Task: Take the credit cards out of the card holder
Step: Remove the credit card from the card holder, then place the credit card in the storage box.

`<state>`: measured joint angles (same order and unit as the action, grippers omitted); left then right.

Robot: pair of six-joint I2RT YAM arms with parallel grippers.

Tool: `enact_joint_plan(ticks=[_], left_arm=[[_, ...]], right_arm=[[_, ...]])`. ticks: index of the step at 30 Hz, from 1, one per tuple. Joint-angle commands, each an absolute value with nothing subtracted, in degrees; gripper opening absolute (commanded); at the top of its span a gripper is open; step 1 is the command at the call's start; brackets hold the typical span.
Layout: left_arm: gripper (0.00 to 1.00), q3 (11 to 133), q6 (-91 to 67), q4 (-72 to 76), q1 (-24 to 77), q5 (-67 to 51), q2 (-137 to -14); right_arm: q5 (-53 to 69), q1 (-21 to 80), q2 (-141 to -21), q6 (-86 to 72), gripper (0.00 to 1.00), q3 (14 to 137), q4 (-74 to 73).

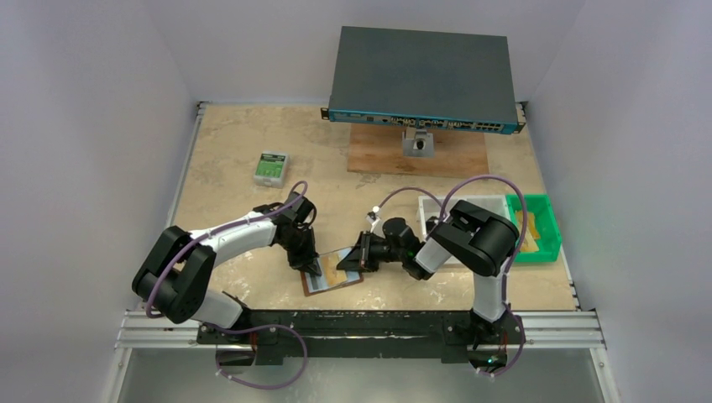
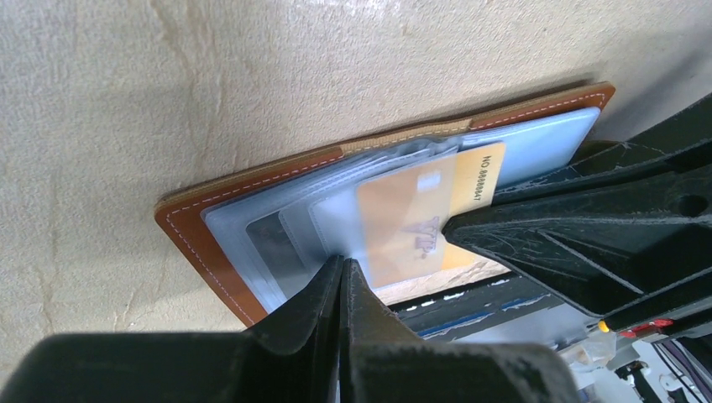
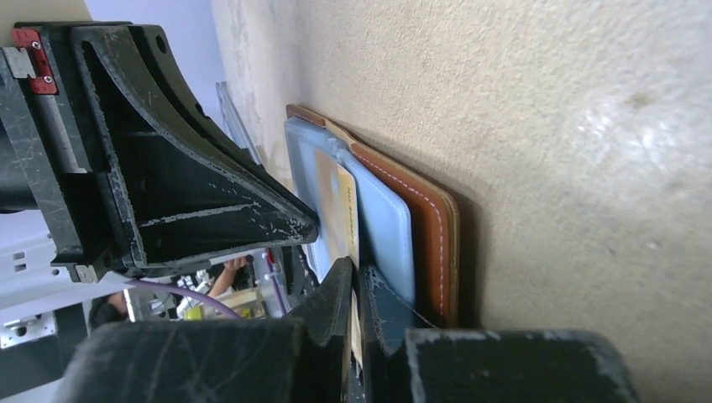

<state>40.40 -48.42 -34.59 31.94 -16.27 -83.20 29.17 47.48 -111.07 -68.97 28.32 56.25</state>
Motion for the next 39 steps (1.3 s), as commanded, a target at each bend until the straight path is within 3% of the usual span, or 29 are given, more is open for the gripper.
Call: enact_joint_plan(ticks=[1, 17, 28, 32, 39], left_arm=[[0.00, 38.1, -46.1, -37.7, 31.6, -6.0, -85.3], [0.00, 39.2, -45.5, -36.7, 31.8, -7.9, -81.2], [0.00, 51.7, -42.8, -41.6, 33.0, -9.4, -72.8], [0.15, 55.1, -41.9, -43.8, 33.2, -9.8, -70.0], [0.56, 57.0, -40.6, -45.7, 33.3, -10.8, -66.7]], right_arm=[[25.6, 46.2, -108.7, -66.8, 0.00, 24.9, 50.5], [21.6, 43.4, -93.0, -61.1, 0.00, 25.0, 33.7], [17.0, 43.4, -81.4, -57.4, 0.00, 29.9, 19.0], [13.7, 43.2, -76.4, -56.6, 0.00, 31.5, 12.5], [4.5, 42.2, -66.7, -56.4, 0.00, 35.2, -1.9]])
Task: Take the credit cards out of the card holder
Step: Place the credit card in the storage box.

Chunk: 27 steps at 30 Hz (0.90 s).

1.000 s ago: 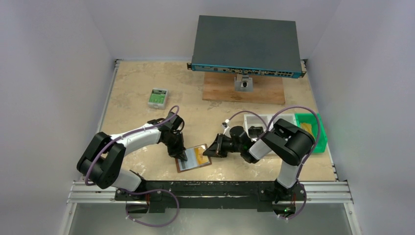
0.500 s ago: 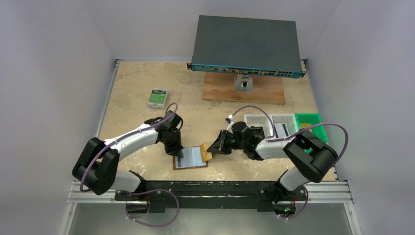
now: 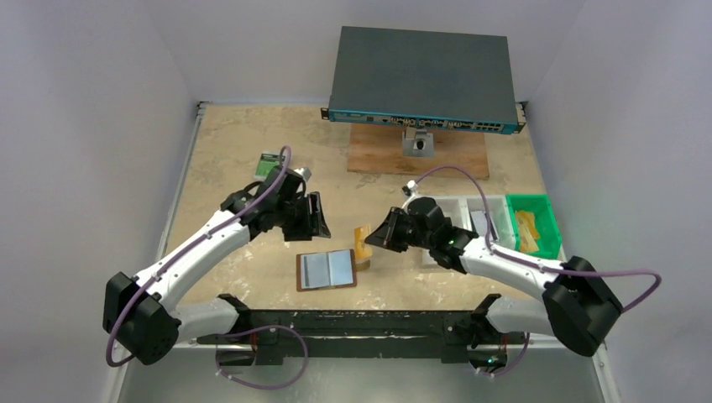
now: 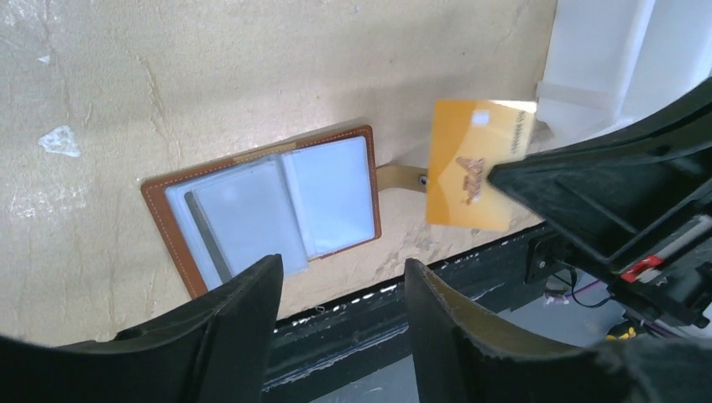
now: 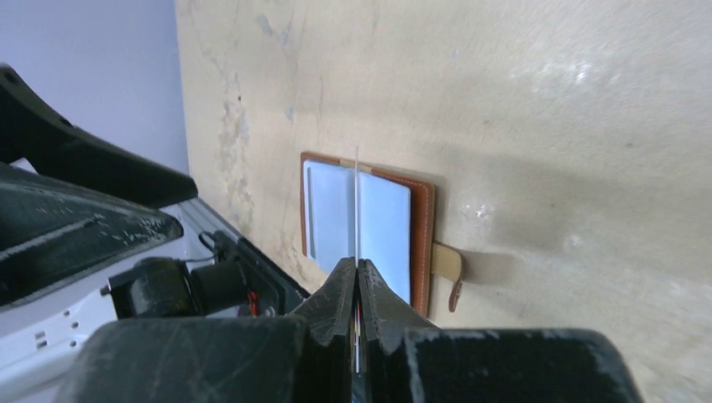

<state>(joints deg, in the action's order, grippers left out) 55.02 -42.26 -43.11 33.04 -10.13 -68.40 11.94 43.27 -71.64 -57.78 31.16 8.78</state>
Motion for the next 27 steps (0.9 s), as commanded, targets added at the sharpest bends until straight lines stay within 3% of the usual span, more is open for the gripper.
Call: enact_joint_plan(ticks=[1, 4, 12, 27], left_arm=[[0.60, 57.3, -40.4, -45.8, 33.2, -11.1, -66.6], [0.68, 58.0, -39.8, -46.2, 33.2, -11.8, -66.4], [0.71, 60.6, -37.5, -47.0, 33.2, -14.2, -66.1], [0.71, 62.5, -33.2, -49.0, 33.2, -18.4, -67.6]], right_arm=[[3.1, 41.8, -65.3, -56.1, 0.00, 36.2, -4.6], [-3.5, 40.4, -63.1, -55.3, 0.00, 40.1, -13.6], [-20.6, 33.6, -58.2, -57.5, 0.00, 47.7, -34.1], [-30.4, -1.5, -67.5, -50.4, 0.00, 56.8, -45.9]])
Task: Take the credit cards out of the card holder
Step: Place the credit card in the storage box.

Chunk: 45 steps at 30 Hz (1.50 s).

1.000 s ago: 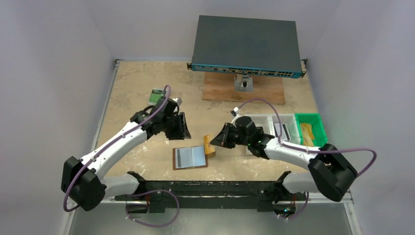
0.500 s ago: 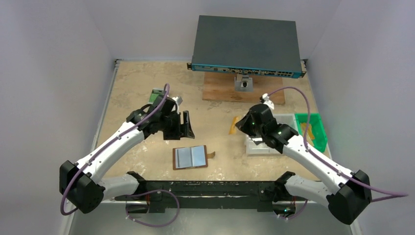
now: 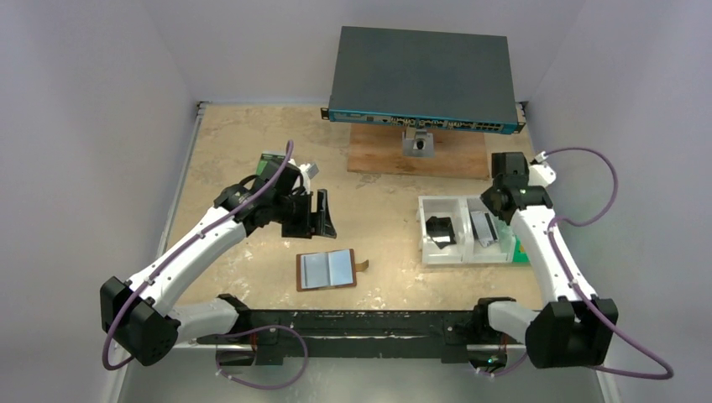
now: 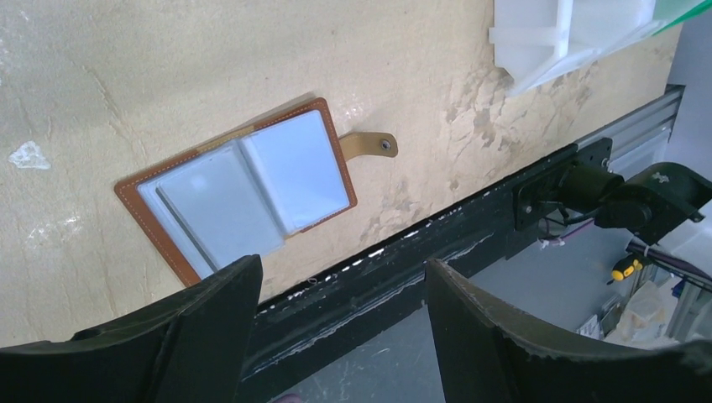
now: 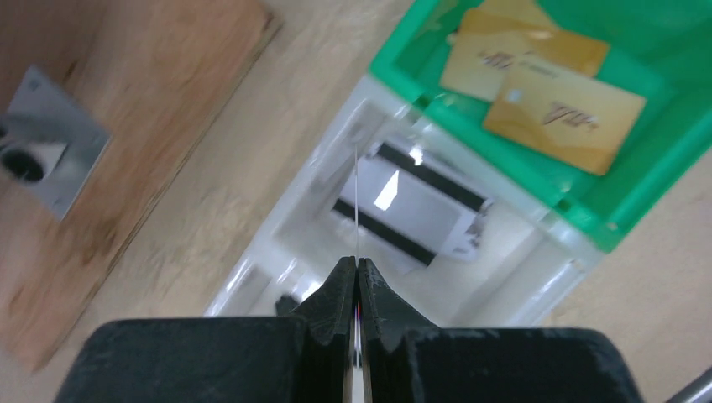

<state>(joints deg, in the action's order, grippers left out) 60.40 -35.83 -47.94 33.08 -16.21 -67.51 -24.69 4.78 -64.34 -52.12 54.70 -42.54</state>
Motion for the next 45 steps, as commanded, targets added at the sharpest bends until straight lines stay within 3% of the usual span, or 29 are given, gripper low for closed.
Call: enact_joint_plan(ticks=[1, 14, 31, 33, 37, 39, 45], left_arm=[[0.71, 62.5, -33.0, -49.3, 33.2, -18.3, -67.6], [0.71, 62.3, -32.3, -51.2, 33.2, -17.6, -66.4], [0.71, 61.4, -33.9, -51.3, 33.2, -17.2, -66.3], [0.71, 61.4, -34.1, -51.1, 33.3, -17.2, -66.3], [0.71, 61.2, -34.3, -51.0, 33.2, -17.3, -66.3], [0.71, 61.1, -34.4, -51.0, 33.3, -17.2, -66.3], [0.71, 60.9, -34.7, -50.6, 33.2, -17.2, -66.5]], right_arm=[[-30.7, -3.5, -68.3, -50.5, 0.00, 56.9, -45.6], [-31.3, -19.2, -74.7, -49.6, 0.00, 57.0, -41.5], [-29.9, -21.5, -76.9, -47.0, 0.01, 52.4, -36.4], [-29.0, -21.5, -76.9, -46.3, 0.14, 52.0, -35.7], [-27.6, -21.4, -75.9, -44.6, 0.51, 51.3, -34.5], [-27.4, -21.5, -75.1, -43.8, 0.64, 51.4, -34.6], [-22.6, -21.3, -70.9, -37.6, 0.83, 51.4, -31.7]])
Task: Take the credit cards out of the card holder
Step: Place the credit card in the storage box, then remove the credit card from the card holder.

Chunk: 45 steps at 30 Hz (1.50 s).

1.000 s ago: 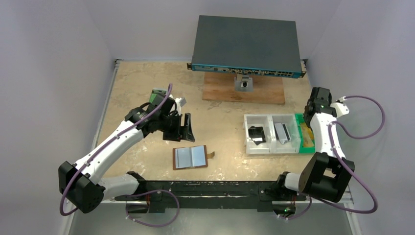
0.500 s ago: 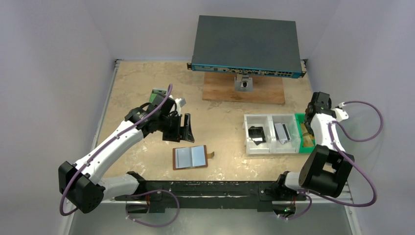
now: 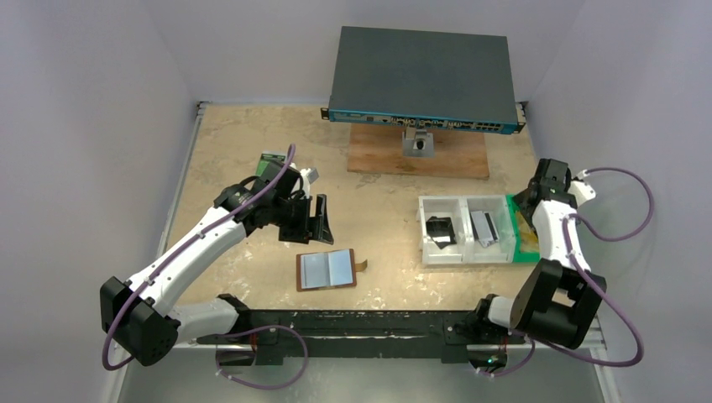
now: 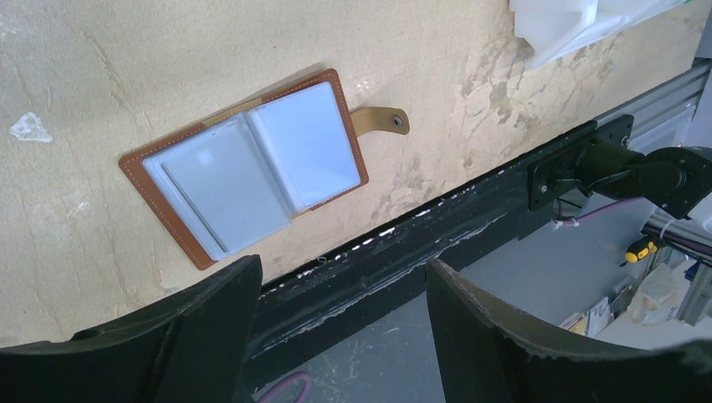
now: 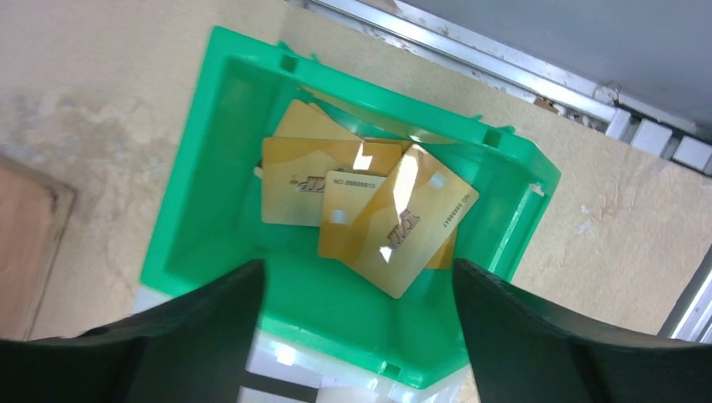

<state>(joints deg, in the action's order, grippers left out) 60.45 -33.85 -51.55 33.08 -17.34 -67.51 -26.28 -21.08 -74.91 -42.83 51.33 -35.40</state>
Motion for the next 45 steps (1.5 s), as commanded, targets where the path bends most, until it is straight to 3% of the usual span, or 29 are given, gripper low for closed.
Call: enact_joint_plan(ticks=[1, 5, 21, 26, 31, 36, 45], left_arm=[[0.71, 60.9, -34.8, -50.5, 33.2, -17.1, -66.5], [0.71, 60.8, -35.1, -50.5, 33.2, -16.1, -66.4], [0.72, 50.2, -42.5, -51.7, 30.8, -2.9, -61.8], [0.71, 44.3, -45.5, -49.0, 29.6, -2.7, -61.1], [0.60, 40.0, -46.7, -46.7, 28.1, -2.3, -61.3], [0.50, 37.4, -46.6, -45.3, 26.1, -2.2, -61.2], [0.18, 32.9, -47.8, -38.8, 24.6, -5.1, -63.9]], right_arm=[[-21.2, -21.0, -70.3, -36.7, 0.87, 51.4, -31.4], [-18.3, -16.5, -68.8, -35.0, 0.99, 52.0, -30.9], [-13.7, 22.5, -63.7, -43.8, 0.99, 51.9, -29.1], [-13.9, 38.3, -67.6, -48.5, 0.89, 52.3, -25.4], [-13.7, 51.8, -77.3, -52.1, 0.71, 54.6, -20.9], [-13.6, 61.4, -86.3, -54.0, 0.64, 57.4, -16.5], [-12.8, 69.0, -99.7, -53.0, 0.58, 65.0, -14.8]])
